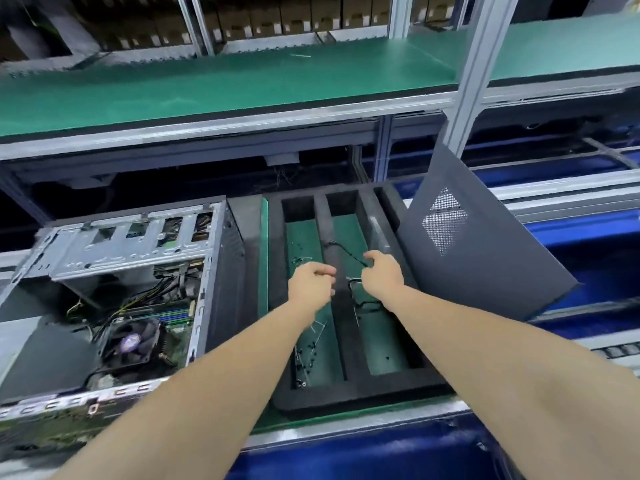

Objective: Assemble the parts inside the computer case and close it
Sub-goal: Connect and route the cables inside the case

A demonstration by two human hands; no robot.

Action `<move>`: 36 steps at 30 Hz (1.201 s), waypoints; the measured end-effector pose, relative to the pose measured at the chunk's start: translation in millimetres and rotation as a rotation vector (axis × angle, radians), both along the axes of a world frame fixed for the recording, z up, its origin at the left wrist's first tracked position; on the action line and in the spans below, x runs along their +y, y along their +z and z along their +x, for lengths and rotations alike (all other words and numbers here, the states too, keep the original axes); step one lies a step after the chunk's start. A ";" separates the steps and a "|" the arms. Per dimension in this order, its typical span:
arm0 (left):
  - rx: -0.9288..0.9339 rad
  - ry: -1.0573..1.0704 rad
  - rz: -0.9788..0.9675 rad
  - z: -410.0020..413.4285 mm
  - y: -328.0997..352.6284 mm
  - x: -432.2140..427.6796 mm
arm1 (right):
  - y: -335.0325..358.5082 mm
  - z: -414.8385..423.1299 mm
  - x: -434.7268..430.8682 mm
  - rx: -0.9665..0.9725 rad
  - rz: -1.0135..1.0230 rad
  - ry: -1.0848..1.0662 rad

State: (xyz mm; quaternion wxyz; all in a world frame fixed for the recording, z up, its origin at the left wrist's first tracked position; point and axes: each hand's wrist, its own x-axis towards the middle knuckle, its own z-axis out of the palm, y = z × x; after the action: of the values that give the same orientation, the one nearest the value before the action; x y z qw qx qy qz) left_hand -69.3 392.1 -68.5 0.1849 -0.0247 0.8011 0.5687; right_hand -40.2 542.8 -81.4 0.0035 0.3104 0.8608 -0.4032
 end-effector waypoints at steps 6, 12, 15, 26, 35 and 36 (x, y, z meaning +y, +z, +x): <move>-0.079 0.053 -0.054 -7.2 -30.5 11.4 | -45.4 -20.4 22.7 -0.177 0.030 0.176; -0.108 0.080 -0.114 -13.4 -37.1 12.0 | -52.6 -26.9 19.8 -0.025 0.196 0.046; -0.129 0.088 -0.105 -16.8 -27.6 13.8 | -33.3 -26.1 17.7 0.093 0.247 0.016; -0.153 -0.142 0.095 -24.1 54.7 17.4 | 118.5 -52.0 21.7 0.699 -0.406 -0.002; 0.114 0.149 0.612 -48.7 148.0 -66.2 | 192.8 -75.4 -46.9 0.645 -0.805 0.126; 0.148 0.174 0.623 -51.0 155.1 -81.2 | 193.1 -77.6 -57.2 0.625 -0.805 0.176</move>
State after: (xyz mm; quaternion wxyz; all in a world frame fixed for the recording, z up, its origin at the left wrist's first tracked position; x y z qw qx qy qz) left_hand -120.2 310.9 86.6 0.0757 0.0061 0.5947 0.8004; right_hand -117.8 485.6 111.7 -0.1007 0.0757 0.6201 -0.7743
